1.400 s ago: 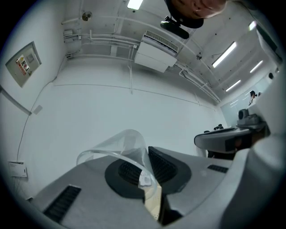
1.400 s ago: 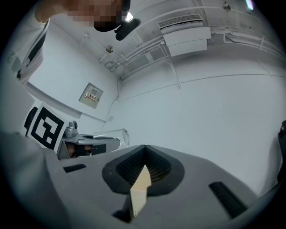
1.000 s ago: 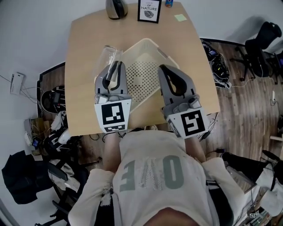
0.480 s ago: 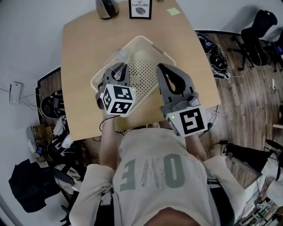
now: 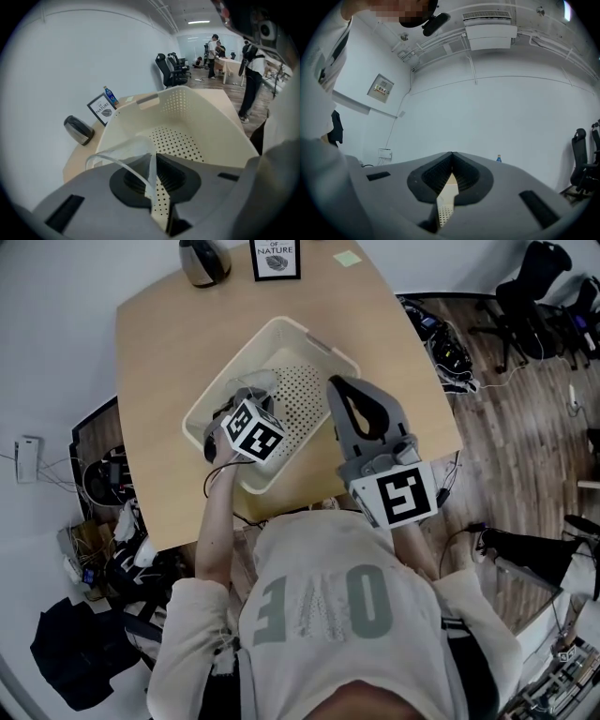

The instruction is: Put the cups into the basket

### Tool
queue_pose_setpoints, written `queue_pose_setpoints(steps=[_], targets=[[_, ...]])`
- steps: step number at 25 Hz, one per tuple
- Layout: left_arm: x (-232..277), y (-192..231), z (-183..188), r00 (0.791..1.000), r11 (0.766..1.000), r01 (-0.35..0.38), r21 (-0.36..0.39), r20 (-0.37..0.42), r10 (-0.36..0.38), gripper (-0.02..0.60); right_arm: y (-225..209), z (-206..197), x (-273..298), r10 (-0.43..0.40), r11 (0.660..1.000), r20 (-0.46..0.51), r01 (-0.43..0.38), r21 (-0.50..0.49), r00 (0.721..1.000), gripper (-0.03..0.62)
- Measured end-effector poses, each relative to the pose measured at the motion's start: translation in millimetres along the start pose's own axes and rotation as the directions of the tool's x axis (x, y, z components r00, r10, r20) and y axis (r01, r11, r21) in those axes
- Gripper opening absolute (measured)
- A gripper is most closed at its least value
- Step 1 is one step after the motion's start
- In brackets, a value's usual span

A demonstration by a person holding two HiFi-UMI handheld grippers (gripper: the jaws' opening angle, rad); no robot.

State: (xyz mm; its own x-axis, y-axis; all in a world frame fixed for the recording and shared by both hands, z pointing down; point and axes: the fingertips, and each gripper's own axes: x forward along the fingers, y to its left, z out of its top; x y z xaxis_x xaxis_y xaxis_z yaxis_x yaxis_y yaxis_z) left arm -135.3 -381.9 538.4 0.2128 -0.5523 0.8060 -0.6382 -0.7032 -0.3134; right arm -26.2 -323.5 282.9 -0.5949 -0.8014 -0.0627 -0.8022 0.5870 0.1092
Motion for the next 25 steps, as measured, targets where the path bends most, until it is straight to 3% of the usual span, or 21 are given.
queue_pose_setpoints(steps=[7, 11, 17, 21, 25], targets=[[26.1, -19.5, -23.7, 0.986, 0.983, 0.1, 0.152, -0.146, -0.077, 0.041, -4.0, -5.7, -2.2, -0.024, 1.0, -0.019, 0.024, 0.007, 1.0, -0.003], [36.9, -28.9, -36.0, 0.972, 0.956, 0.144, 0.256, -0.218, -0.088, 0.041, -4.5, -8.9, -0.6, -0.028, 0.999, -0.036, 0.029, 0.027, 0.999, -0.002], [47.4, -44.1, -53.3, 0.942, 0.914, 0.221, 0.34, -0.317, -0.11, 0.043, -14.5, -19.1, -9.1, -0.062, 0.998, -0.054, 0.063, 0.013, 0.997, -0.003], [49.4, -44.3, -54.8, 0.937, 0.905, 0.235, 0.356, -0.332, -0.113, 0.045, -16.0, -23.8, -10.9, -0.072, 0.997, -0.065, 0.074, 0.021, 0.995, -0.003], [49.5, -44.9, -49.3, 0.944, 0.888, 0.213, 0.407, -0.319, -0.081, 0.065, -12.3, -23.4, -13.1, -0.068, 0.997, -0.065, 0.07, 0.022, 0.996, -0.003]])
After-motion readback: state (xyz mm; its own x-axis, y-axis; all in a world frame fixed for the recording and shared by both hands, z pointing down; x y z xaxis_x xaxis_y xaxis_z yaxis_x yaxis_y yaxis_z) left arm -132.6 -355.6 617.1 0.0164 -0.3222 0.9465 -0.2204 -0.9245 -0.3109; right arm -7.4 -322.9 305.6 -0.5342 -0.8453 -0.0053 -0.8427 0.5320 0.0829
